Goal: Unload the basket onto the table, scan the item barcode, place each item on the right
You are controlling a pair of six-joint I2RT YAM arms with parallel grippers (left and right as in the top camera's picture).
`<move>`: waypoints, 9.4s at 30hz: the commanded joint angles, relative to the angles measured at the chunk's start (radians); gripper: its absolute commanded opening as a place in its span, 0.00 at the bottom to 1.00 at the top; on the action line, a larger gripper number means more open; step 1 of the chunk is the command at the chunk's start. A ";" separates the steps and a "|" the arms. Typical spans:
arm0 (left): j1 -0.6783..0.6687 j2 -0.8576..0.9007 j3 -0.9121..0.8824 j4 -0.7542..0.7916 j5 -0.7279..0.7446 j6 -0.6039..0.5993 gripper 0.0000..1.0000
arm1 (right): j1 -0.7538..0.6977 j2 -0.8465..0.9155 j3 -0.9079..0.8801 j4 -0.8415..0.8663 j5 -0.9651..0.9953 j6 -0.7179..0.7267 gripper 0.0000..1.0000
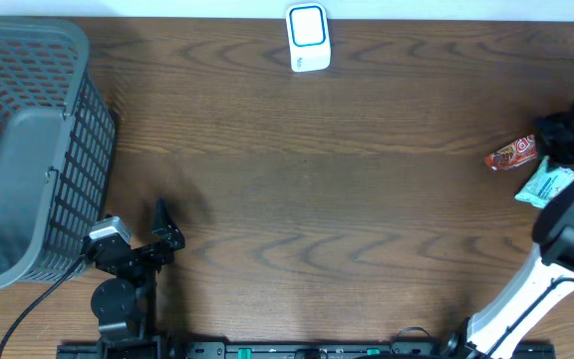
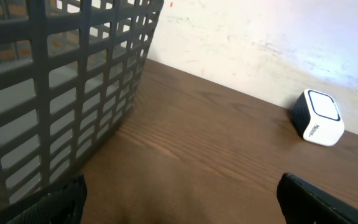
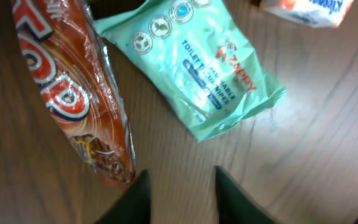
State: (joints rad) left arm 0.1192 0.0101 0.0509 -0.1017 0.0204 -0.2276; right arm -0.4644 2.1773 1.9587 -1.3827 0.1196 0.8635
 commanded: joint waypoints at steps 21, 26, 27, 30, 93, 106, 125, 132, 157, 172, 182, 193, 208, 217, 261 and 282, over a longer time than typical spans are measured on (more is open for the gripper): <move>-0.005 -0.006 -0.017 -0.032 -0.009 0.017 0.98 | 0.051 -1.016 0.043 -0.153 -0.290 -0.435 0.99; -0.005 -0.006 -0.017 -0.032 -0.009 0.017 0.98 | 0.051 -1.199 0.043 -0.156 -0.290 -0.435 0.99; -0.005 -0.006 -0.017 -0.032 -0.009 0.017 0.98 | 0.051 -1.235 0.043 -0.156 -0.290 -0.435 0.99; -0.005 -0.006 -0.017 -0.032 -0.009 0.017 0.98 | 0.051 -1.332 0.043 -0.156 -0.290 -0.435 0.99; -0.005 -0.006 -0.017 -0.032 -0.009 0.017 0.98 | 0.479 -2.171 -1.279 0.964 0.074 -0.362 0.99; -0.005 -0.006 -0.017 -0.032 -0.009 0.017 0.98 | 0.479 -2.171 -1.706 1.482 0.074 -0.273 0.99; -0.005 -0.006 -0.017 -0.032 -0.009 0.017 0.98 | 0.479 -2.172 -1.954 1.560 0.138 -0.274 0.99; -0.005 -0.006 -0.017 -0.032 -0.009 0.017 0.98 | 0.479 -2.172 -1.953 1.399 0.137 -0.273 0.99; -0.005 -0.006 -0.017 -0.032 -0.009 0.017 0.98 | 0.477 -2.172 -1.953 1.334 0.137 -0.417 0.99; -0.005 -0.006 -0.017 -0.032 -0.009 0.017 0.98 | 0.478 -2.172 -1.953 1.334 0.137 -0.416 0.99; -0.005 -0.006 -0.017 -0.032 -0.009 0.017 0.98 | 0.478 -2.171 -1.953 1.334 0.137 -0.416 0.99; -0.129 -0.008 -0.017 -0.032 -0.009 0.017 0.98 | 0.478 -2.171 -1.953 1.334 0.137 -0.416 0.99; -0.127 -0.008 -0.017 -0.032 -0.009 0.017 0.98 | 0.478 -2.172 -1.953 1.334 0.137 -0.416 0.99; -0.127 -0.008 -0.017 -0.032 -0.009 0.017 0.98 | 0.478 -2.171 -1.953 1.334 0.137 -0.416 0.99; -0.074 -0.006 -0.017 -0.032 -0.009 0.017 0.98 | 0.477 -2.171 -1.953 1.334 0.137 -0.706 0.99; -0.074 -0.006 -0.017 -0.032 -0.009 0.017 0.98 | 0.477 -2.171 -1.953 1.334 0.137 -0.716 0.99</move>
State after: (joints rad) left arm 0.0395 0.0105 0.0509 -0.1017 0.0208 -0.2276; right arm 0.0051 0.0109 0.0071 -0.0444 0.2584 0.1661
